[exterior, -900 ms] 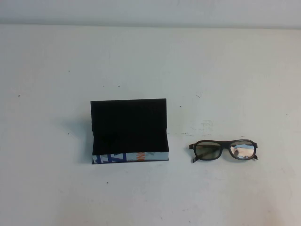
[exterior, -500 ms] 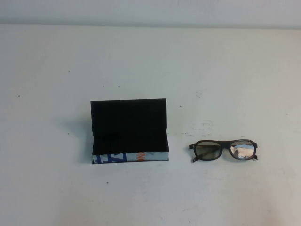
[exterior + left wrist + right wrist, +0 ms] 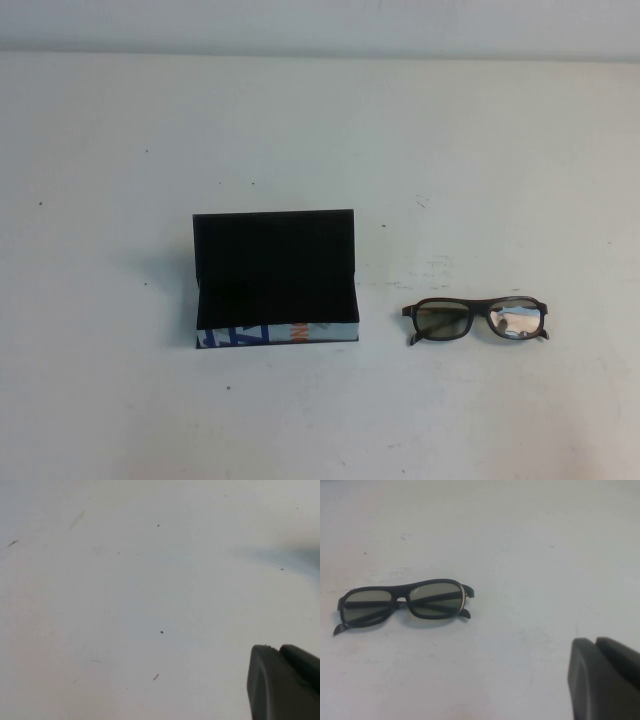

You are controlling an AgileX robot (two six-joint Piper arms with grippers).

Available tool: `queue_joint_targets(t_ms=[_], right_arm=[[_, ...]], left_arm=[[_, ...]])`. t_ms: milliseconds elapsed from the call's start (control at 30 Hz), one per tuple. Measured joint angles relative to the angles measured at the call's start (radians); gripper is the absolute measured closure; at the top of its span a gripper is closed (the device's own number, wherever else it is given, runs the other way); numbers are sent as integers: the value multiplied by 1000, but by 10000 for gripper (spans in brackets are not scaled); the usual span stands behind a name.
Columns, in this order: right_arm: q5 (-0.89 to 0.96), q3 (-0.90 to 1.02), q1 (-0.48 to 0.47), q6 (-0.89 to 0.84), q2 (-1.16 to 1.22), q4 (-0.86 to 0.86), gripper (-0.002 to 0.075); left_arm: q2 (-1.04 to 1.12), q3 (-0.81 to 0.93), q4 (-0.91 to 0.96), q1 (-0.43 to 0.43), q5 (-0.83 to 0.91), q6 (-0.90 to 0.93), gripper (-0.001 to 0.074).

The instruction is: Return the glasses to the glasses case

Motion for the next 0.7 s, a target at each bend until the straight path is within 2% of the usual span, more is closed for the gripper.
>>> queue_joint_targets(t_ms=[467,567,700], right_arm=[[-4,0,0,0,0,26,737],[-36,0,0,0,0,147,737],[-167,0,0,0,0,427,737]], left_arm=[[0,0,0,0,0,0,738],[0,0,0,0,0,0,738],[0,0,0,0,0,0,738]])
